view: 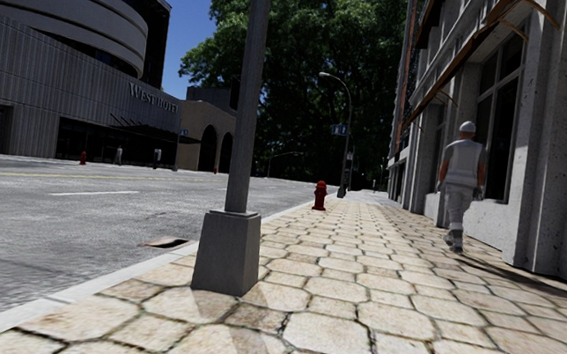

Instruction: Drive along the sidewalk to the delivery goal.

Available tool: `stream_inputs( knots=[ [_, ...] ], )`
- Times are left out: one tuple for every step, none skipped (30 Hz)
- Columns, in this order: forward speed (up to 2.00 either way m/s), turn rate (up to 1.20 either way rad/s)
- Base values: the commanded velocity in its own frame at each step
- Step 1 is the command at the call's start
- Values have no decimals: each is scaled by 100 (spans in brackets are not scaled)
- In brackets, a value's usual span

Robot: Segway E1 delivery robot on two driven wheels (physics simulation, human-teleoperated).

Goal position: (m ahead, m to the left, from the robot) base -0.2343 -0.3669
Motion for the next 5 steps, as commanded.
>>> stream_inputs(
  knots=[
    [0,0],
    [0,0],
    [0,0],
    [0,0],
    [0,0]
  ],
)
